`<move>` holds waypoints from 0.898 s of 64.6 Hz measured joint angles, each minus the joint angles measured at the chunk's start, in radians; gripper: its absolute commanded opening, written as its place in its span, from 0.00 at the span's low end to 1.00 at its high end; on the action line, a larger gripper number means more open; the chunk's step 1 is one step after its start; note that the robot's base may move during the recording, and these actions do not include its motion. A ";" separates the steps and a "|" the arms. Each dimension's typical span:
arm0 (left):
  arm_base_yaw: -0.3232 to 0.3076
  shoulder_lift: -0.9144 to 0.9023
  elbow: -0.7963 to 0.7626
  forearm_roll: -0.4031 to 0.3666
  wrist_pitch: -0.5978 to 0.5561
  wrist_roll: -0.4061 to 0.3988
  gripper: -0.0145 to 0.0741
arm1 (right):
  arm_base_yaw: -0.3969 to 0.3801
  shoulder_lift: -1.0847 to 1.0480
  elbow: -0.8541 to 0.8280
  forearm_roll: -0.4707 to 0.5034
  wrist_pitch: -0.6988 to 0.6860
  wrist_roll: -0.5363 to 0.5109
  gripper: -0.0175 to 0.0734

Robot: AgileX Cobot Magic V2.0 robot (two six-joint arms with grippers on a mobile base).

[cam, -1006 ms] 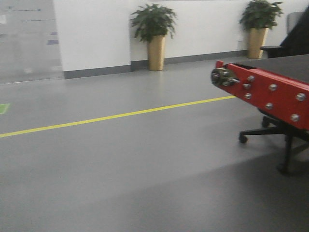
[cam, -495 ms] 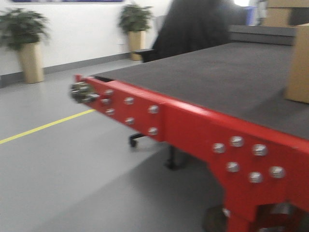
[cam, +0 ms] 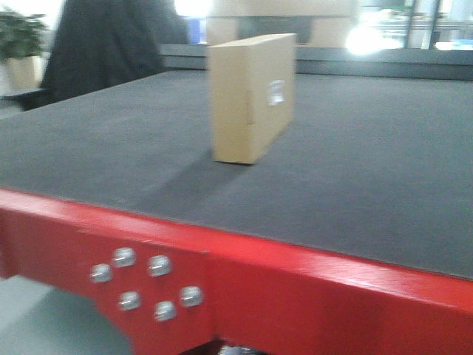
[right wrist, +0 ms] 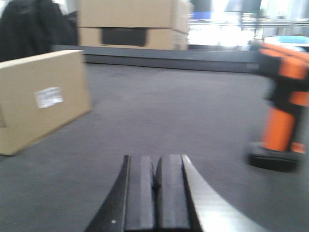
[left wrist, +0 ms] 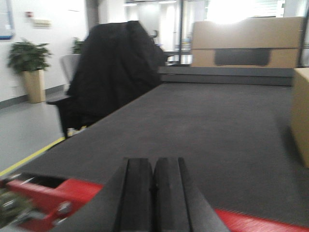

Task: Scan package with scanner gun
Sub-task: 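Turn the base to face the belt with the box and scanner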

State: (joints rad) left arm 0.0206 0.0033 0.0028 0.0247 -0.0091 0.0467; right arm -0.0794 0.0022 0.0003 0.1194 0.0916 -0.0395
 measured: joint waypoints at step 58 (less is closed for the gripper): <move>0.000 0.000 0.000 0.000 0.000 0.000 0.04 | 0.005 0.000 0.000 0.000 0.000 0.000 0.01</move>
State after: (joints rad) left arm 0.0206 0.0033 0.0028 0.0247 -0.0091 0.0467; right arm -0.0745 0.0022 0.0003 0.1194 0.0916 -0.0395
